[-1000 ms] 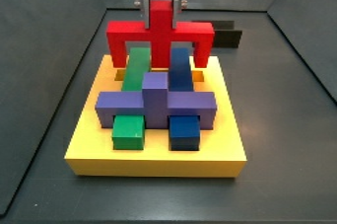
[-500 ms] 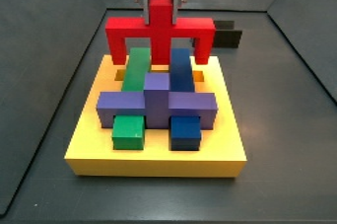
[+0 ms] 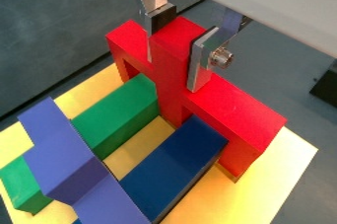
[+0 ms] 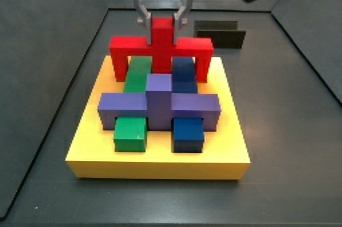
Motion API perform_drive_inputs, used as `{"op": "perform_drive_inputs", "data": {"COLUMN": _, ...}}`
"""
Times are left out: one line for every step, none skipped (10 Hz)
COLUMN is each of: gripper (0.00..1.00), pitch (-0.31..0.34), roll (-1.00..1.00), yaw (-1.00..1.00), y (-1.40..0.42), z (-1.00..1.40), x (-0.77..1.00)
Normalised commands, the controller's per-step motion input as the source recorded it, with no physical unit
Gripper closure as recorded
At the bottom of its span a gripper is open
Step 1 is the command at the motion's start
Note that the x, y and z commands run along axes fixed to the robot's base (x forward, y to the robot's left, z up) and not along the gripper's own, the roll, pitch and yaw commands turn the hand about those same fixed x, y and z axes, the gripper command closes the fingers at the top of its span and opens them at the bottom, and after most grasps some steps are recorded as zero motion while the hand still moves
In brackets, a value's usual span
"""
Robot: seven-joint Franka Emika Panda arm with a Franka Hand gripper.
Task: Pick up the red object. Move up. Place the red object on the fixture. Regrasp the red object. Move to above the board. Insert the red object.
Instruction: Insert the red object.
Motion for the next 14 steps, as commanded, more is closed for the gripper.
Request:
{"op": "perform_drive_inputs", "data": {"gripper": 1.0, "pitch": -0.144, "roll": -0.15, "yaw": 0.0, "y": 0.0, "z": 0.0, "x": -0.02}}
{"op": "perform_drive_inputs", "data": {"gripper": 1.0, "pitch": -0.247, "roll": -0.19, "yaw": 0.0, "y": 0.0, "z": 0.03, "x": -0.11}}
{"op": "perform_drive_inputs", "data": {"gripper": 1.0, "pitch": -0.326, "roll": -0.2, "yaw": 0.0, "y": -0.02, "z": 0.0, "x": -0.13}}
{"op": "perform_drive_inputs", "data": {"gripper": 1.0, "pitch": -0.379, "roll": -0.22, "yaw": 0.0, "y": -0.07, "z": 0.08, "x": -0.16}}
{"op": "perform_drive_inputs", "data": {"gripper": 1.0, "pitch": -0.371, "roll": -0.19, "yaw": 0.0, "y": -0.08, "z": 0.08, "x": -0.21}}
{"op": "perform_drive_inputs", "data": {"gripper": 1.0, "pitch": -0.271, "roll": -0.15, "yaw": 0.0, "y": 0.0, "z": 0.0, "x": 0.0}}
{"op": "perform_drive_inputs", "data": {"gripper": 1.0, "pitch": -0.006, "roll": -0.03, "yaw": 0.0, "y": 0.15, "z": -0.21, "x": 0.08}}
{"op": "perform_drive_inputs", "data": {"gripper": 1.0, "pitch": 0.06, "roll": 0.0, "yaw": 0.0, "y": 0.21, "z": -0.21, "x": 0.22}}
{"op": "perform_drive_inputs", "data": {"gripper": 1.0, "pitch": 0.139, "roll": 0.0, "yaw": 0.0, "y": 0.2, "z": -0.18, "x": 0.29}}
{"op": "perform_drive_inputs", "data": {"gripper": 1.0, "pitch": 0.186, "roll": 0.04, "yaw": 0.0, "y": 0.18, "z": -0.15, "x": 0.25}}
{"op": "perform_drive_inputs", "data": {"gripper": 1.0, "pitch": 0.183, "roll": 0.06, "yaw": 0.0, "y": 0.12, "z": -0.19, "x": 0.19}}
{"op": "perform_drive_inputs", "data": {"gripper": 1.0, "pitch": 0.206, "roll": 0.12, "yaw": 0.0, "y": 0.0, "z": -0.19, "x": 0.19}}
{"op": "perform_drive_inputs", "data": {"gripper": 1.0, "pitch": 0.303, "roll": 0.19, "yaw": 0.0, "y": 0.0, "z": -0.04, "x": 0.29}}
{"op": "perform_drive_inputs", "data": {"gripper": 1.0, "pitch": 0.387, "roll": 0.34, "yaw": 0.0, "y": 0.0, "z": 0.0, "x": 0.13}}
